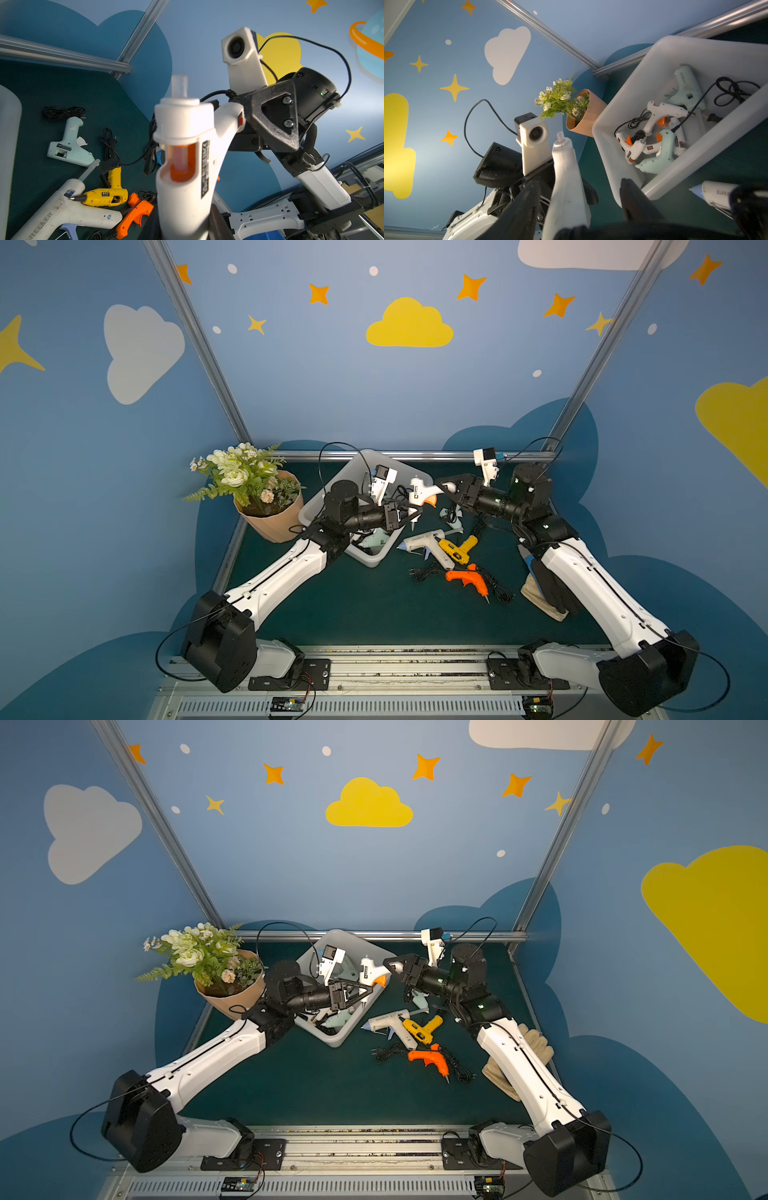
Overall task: Put the hot melt glue gun into the storage box
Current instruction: Pick up the hot melt adhesive gun from the center of the board, then place the hot melt adhesive gun in the storage box.
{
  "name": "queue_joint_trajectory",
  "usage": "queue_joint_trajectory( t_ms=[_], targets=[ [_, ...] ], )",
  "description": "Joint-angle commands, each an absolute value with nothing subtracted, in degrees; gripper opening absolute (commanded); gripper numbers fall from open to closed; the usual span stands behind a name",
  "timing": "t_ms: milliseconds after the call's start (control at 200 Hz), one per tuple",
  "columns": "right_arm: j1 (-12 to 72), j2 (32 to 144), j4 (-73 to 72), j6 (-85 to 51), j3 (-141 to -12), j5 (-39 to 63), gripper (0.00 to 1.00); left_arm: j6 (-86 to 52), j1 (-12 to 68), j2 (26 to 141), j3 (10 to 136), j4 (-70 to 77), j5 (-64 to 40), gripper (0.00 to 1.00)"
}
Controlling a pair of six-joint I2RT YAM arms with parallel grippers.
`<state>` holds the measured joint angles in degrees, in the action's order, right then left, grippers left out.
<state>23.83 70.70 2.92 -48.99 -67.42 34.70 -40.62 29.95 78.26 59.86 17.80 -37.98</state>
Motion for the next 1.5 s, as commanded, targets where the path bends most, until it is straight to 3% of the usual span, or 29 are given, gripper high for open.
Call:
queue_joint_trajectory(
  t_ms=[0,315,866,1497],
  targets=[
    [23.86,68.66,7.34,-47.11,-66.22,32.04,0.78,-38.71,28.97,76.42,64.26,15.12,-33.69,0.03],
    [23.90,60.10,13.89,-44.27,-61.75,25.54,0.94,-38.06,24.78,80.49,75.23,6.59,-30.24,0.03],
    [23.87,44.62,27.93,-38.33,-58.41,6.51,0.97,-31.09,17.10,93.87,89.72,-10.66,-26.99,0.03],
    [23.97,44.79,28.89,-37.98,-56.36,4.18,0.98,-20.25,13.45,119.35,108.17,-34.66,-21.62,0.03]
  ],
)
